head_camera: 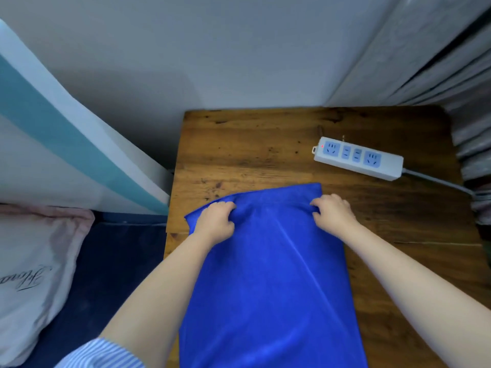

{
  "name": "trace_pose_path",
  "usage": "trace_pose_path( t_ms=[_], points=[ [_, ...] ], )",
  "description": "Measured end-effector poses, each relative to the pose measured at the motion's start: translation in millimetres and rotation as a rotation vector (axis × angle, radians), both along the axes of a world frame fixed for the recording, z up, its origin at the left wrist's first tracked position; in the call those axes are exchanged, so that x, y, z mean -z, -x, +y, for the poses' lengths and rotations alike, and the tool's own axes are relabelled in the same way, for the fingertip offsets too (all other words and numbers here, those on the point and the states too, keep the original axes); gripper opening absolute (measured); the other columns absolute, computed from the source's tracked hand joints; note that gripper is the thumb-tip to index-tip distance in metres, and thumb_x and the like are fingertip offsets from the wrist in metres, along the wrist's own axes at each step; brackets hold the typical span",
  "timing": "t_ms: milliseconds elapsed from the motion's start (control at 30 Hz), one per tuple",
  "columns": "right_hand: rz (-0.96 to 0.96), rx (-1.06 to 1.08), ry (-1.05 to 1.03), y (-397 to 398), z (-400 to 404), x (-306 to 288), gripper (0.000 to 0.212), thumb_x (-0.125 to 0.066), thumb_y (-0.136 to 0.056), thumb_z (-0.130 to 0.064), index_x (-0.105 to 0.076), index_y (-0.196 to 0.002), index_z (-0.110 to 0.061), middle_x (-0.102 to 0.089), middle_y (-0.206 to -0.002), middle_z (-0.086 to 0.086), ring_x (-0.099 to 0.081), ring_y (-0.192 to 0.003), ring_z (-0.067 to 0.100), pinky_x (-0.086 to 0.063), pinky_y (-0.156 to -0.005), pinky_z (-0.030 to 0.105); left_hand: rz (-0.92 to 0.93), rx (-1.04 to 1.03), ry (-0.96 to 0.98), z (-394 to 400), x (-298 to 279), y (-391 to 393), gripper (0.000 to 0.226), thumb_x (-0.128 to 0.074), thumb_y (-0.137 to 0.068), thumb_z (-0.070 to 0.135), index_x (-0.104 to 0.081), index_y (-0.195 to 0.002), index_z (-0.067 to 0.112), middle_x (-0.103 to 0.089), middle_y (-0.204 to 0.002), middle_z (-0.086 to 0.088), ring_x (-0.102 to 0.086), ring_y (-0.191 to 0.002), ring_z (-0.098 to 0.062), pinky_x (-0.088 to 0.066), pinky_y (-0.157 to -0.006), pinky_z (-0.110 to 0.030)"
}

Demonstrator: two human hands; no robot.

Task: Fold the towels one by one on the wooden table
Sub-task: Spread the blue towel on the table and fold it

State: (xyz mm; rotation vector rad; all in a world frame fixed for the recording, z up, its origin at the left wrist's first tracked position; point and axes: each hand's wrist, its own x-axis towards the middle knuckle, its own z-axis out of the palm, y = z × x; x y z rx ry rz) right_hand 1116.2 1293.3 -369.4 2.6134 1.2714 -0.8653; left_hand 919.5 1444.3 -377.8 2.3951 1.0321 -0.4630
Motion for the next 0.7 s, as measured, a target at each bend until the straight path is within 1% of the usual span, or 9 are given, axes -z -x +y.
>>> trace_pose_path(
  t_ms=[100, 200, 267, 333, 500, 533, 600, 633, 700],
  points=[
    [0.072, -0.009, -0.035, -9.7, 5.6, -17.4, 0.029, -0.048, -0.092, -0.015, -0.059, -0.118, -0.011, -0.057, -0.122, 0.006, -0.052, -0.114, 0.023, -0.043, -0.093, 0.032, -0.099, -0.051, 0.136, 12.9, -18.2, 21.2, 0.026, -0.049, -0.074, 0.015, -0.064, -0.095, 0.007, -0.06, -0.088, -0.002, -0.055, -0.09, -0.023, -0.037, -0.07, -0.025],
    [0.062, -0.019, -0.079, -18.1, 16.7, -27.1, 0.024, -0.051, -0.091, -0.016, -0.062, -0.112, -0.012, -0.059, -0.116, 0.006, -0.054, -0.107, 0.022, -0.044, -0.085, 0.028, -0.097, -0.113, 0.07, 32.7, -24.5, 46.6, 0.037, -0.04, -0.062, 0.025, -0.063, -0.083, 0.006, -0.051, -0.078, 0.0, -0.05, -0.08, -0.024, -0.033, -0.066, -0.025],
    [0.049, -0.022, -0.071, -18.9, 27.9, -24.8, 0.023, -0.052, -0.092, -0.016, -0.062, -0.111, -0.011, -0.059, -0.113, 0.008, -0.055, -0.104, 0.023, -0.044, -0.08, 0.027, -0.053, -0.19, -0.008, 43.4, -21.6, 56.0, 0.023, -0.045, -0.071, 0.024, -0.058, -0.078, 0.006, -0.048, -0.079, -0.002, -0.054, -0.087, -0.029, -0.033, -0.066, -0.026],
    [0.02, 0.008, -0.036, -18.1, 35.7, -18.4, 0.022, -0.052, -0.091, -0.015, -0.062, -0.111, -0.01, -0.056, -0.116, 0.009, -0.054, -0.105, 0.023, -0.044, -0.08, 0.027, 0.015, -0.234, -0.078, 47.1, -16.7, 56.1, 0.011, -0.05, -0.083, 0.015, -0.057, -0.081, 0.007, -0.051, -0.086, -0.009, -0.054, -0.096, -0.031, -0.036, -0.069, -0.03],
    [-0.055, 0.019, 0.004, -19.6, 38.5, -2.7, 0.021, -0.051, -0.09, -0.012, -0.064, -0.106, -0.01, -0.042, -0.132, 0.01, -0.042, -0.12, 0.026, -0.042, -0.094, 0.033, 0.113, -0.279, -0.11, 46.3, 3.5, 47.1, 0.024, -0.045, -0.09, 0.015, -0.06, -0.103, 0.0, -0.053, -0.111, -0.018, -0.05, -0.109, -0.033, -0.043, -0.085, -0.038],
    [-0.034, 0.029, 0.011, -21.3, 39.5, -1.4, 0.02, -0.052, -0.09, -0.011, -0.064, -0.105, -0.01, -0.044, -0.13, 0.01, -0.045, -0.116, 0.025, -0.044, -0.091, 0.032, 0.147, -0.259, -0.089, 46.0, 5.6, 43.5, 0.026, -0.044, -0.09, 0.015, -0.059, -0.105, 0.001, -0.052, -0.113, -0.018, -0.05, -0.11, -0.033, -0.042, -0.085, -0.037],
    [0.021, 0.034, 0.028, -23.9, 40.4, -1.1, 0.019, -0.052, -0.09, -0.012, -0.064, -0.104, -0.009, -0.048, -0.117, 0.008, -0.051, -0.105, 0.024, -0.046, -0.084, 0.03, 0.186, -0.187, -0.055, 44.1, 6.1, 38.2, 0.024, -0.044, -0.088, 0.014, -0.06, -0.102, 0.002, -0.056, -0.111, -0.017, -0.054, -0.105, -0.034, -0.041, -0.076, -0.034],
    [0.04, 0.019, 0.041, -25.4, 41.7, -1.6, 0.02, -0.053, -0.09, -0.013, -0.064, -0.106, -0.009, -0.049, -0.114, 0.006, -0.052, -0.104, 0.024, -0.046, -0.085, 0.029, 0.192, -0.146, -0.041, 42.4, 5.1, 36.9, 0.023, -0.045, -0.087, 0.013, -0.061, -0.099, 0.002, -0.06, -0.108, -0.017, -0.055, -0.102, -0.033, -0.04, -0.072, -0.032],
    [0.069, 0.01, 0.045, -27.7, 44.6, -5.2, 0.022, -0.056, -0.089, -0.014, -0.064, -0.109, -0.01, -0.051, -0.117, 0.008, -0.052, -0.107, 0.023, -0.044, -0.087, 0.027, 0.206, -0.067, -0.049, 41.0, 2.5, 35.2, 0.023, -0.045, -0.086, 0.013, -0.062, -0.098, 0.003, -0.063, -0.107, -0.015, -0.056, -0.102, -0.032, -0.041, -0.072, -0.033]
  ],
)
